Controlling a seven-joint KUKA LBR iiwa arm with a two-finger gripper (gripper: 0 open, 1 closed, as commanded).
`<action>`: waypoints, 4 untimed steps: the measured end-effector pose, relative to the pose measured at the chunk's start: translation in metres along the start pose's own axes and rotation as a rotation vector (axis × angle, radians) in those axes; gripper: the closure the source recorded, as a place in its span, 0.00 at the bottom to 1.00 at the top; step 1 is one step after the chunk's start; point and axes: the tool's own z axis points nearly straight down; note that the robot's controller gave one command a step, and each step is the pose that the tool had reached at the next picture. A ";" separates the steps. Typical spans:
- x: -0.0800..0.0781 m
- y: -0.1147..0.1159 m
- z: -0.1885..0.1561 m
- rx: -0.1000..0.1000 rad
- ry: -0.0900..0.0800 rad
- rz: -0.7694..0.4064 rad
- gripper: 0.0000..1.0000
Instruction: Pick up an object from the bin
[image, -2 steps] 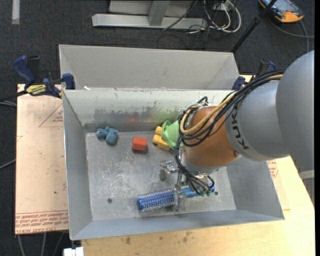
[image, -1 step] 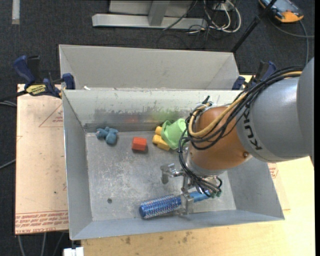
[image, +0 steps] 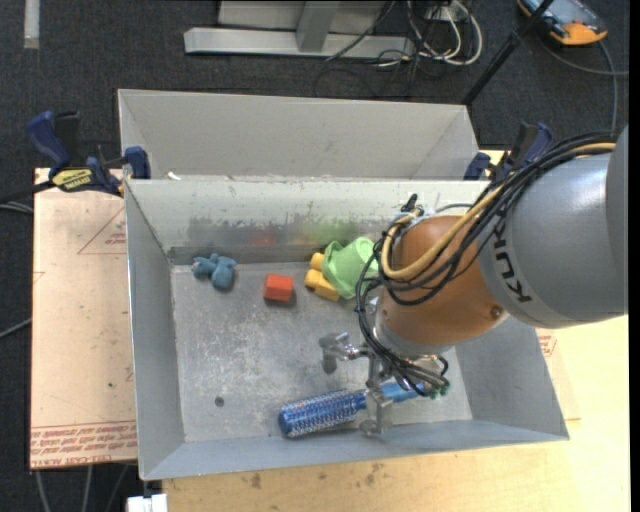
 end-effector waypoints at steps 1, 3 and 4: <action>0.003 -0.019 0.038 0.003 -0.012 0.087 0.00; 0.003 -0.019 0.038 0.002 -0.013 0.086 1.00; 0.002 -0.018 0.033 0.000 -0.001 0.086 1.00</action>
Offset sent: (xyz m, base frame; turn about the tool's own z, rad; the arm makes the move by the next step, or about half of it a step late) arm 0.0009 -0.0194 -0.0382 0.0856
